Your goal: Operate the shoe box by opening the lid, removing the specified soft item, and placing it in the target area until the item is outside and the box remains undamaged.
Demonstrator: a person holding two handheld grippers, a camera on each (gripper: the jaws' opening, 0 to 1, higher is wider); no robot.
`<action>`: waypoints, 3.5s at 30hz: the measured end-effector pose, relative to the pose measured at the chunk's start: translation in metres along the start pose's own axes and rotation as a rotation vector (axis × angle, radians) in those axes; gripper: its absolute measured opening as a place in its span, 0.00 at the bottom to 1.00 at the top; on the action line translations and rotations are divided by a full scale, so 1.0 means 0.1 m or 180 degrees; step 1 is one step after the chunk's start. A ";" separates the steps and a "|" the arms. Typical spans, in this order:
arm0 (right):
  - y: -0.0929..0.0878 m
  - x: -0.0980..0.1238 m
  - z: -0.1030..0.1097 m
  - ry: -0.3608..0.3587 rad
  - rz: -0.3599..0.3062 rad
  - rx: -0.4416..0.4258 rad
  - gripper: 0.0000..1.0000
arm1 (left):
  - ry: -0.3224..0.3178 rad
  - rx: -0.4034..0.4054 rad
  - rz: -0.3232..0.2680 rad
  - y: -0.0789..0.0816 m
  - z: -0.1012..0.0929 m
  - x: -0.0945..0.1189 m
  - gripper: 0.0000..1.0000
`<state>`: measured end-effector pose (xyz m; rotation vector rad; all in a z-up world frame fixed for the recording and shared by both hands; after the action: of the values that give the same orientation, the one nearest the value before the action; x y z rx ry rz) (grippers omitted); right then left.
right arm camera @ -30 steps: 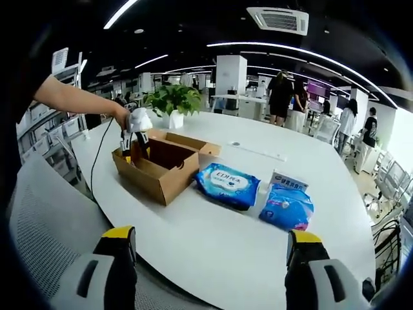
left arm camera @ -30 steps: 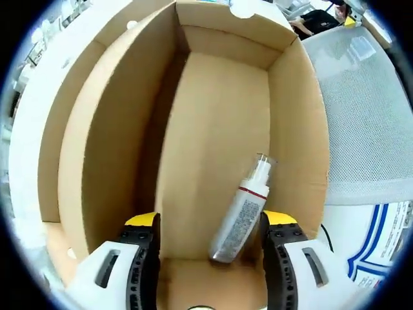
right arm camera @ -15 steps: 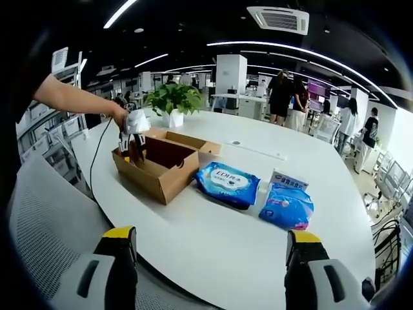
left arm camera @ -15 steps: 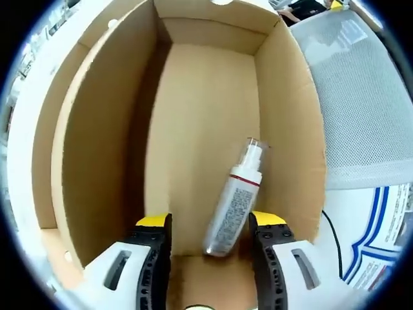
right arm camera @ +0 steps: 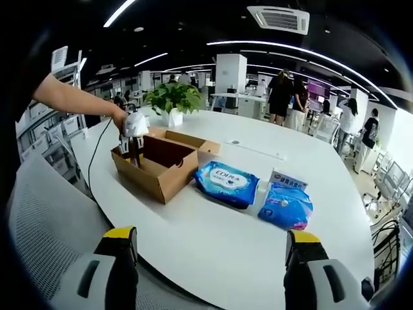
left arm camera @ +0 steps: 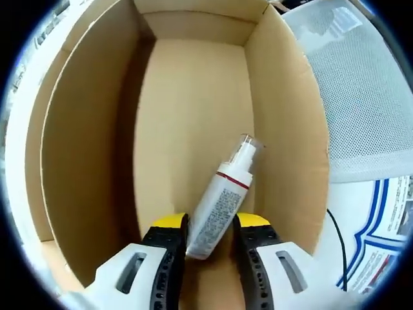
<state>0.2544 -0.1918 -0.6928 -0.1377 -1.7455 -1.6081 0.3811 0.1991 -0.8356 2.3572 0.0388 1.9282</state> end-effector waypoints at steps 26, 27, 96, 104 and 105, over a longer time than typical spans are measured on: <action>0.03 -0.01 0.01 0.0019 -0.0055 0.0072 0.95 | -0.0012 0.0943 0.0072 0.04 -0.02 -0.05 0.20; 0.03 -0.01 0.01 0.0018 -0.0063 0.0076 0.95 | 0.0010 0.0943 0.0065 0.04 -0.02 -0.04 0.19; 0.57 0.03 0.27 0.0235 -0.0474 0.0607 0.86 | 0.1004 0.0849 -0.1282 0.94 -0.19 1.07 0.18; 0.63 -0.01 0.33 0.0307 -0.0476 0.0656 0.85 | 0.1015 0.0806 -0.1303 1.02 -0.30 1.09 0.18; 0.64 -0.01 0.33 0.0312 -0.0480 0.0666 0.85 | 0.1021 0.0797 -0.1305 1.03 -0.31 1.09 0.18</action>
<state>0.2754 -0.1483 -0.6392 0.1741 -1.8708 -1.4976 0.3679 0.1069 -0.7135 1.9314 0.7621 2.1497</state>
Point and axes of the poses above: the point that each gripper's makers call its tool centre point, and the gripper's own axes: x roughly backward along the fingers, z roughly to its left, y roughly out of its top, the point moved 1 cm from there along x, roughly backward along the fingers, and after that the axes turned 6 degrees about -x, right-handed, at the moved point
